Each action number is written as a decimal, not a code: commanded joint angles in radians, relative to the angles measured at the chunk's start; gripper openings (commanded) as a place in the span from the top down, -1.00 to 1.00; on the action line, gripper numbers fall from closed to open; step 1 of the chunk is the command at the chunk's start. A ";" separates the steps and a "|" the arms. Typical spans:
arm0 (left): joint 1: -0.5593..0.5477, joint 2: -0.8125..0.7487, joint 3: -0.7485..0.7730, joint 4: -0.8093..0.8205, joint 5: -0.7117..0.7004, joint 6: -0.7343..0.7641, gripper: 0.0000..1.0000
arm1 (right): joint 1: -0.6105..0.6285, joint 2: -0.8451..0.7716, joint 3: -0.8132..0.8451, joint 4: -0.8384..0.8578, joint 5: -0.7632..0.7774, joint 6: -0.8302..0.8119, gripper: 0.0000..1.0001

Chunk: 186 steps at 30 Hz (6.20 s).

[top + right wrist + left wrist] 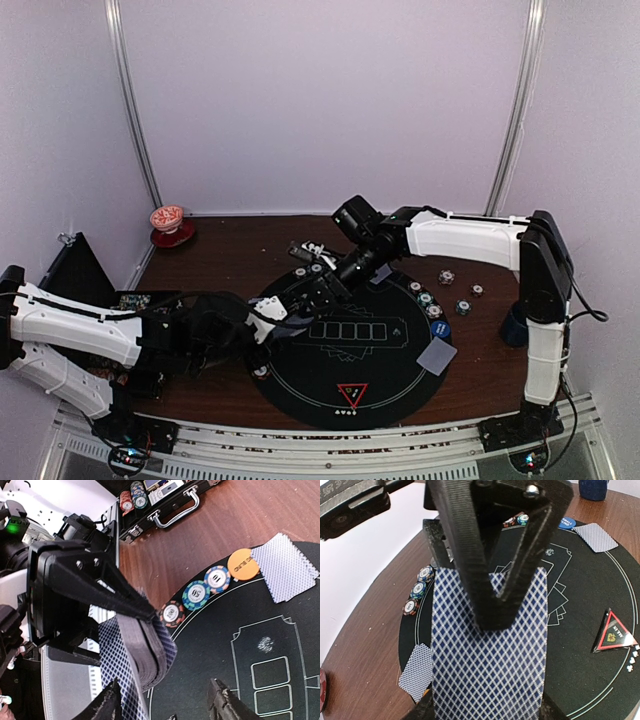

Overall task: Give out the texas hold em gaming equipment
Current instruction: Pick up the poker card from the face-down deck piles, then distribute the poker card in the dealer area, then pick up the poker card from the face-down deck piles.

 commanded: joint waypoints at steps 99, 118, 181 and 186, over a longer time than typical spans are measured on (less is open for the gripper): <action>-0.004 0.034 0.018 0.073 -0.014 0.005 -0.05 | -0.524 0.513 0.699 -0.605 0.258 -0.248 1.00; -0.004 0.051 0.023 0.077 -0.020 0.007 -0.05 | -0.525 0.544 0.733 -0.521 0.400 -0.243 0.74; -0.004 0.000 0.009 0.081 0.013 -0.005 -0.05 | -0.102 -0.317 -0.226 0.163 0.202 -0.051 -0.89; -0.004 0.000 0.009 0.081 0.014 -0.002 -0.05 | -0.037 -0.209 -0.161 0.157 0.148 -0.039 -0.82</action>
